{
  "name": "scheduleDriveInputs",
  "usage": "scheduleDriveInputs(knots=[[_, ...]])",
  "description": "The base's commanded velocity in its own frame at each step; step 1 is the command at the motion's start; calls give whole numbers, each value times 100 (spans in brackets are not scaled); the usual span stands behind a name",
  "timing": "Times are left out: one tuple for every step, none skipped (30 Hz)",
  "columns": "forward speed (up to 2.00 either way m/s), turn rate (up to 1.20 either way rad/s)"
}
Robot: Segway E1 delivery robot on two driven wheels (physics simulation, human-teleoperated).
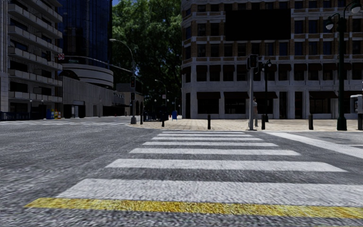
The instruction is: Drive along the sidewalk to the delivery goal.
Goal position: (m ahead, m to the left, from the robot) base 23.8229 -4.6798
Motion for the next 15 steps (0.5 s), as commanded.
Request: scheduleDriveInputs(knots=[[200,-29],[200,-29],[200,-29],[200,-29],[200,-29],[200,-25],[200,-25],[200,-24],[200,-23],[200,-23],[200,-23],[200,-23],[200,-21],[200,-21],[200,0]])
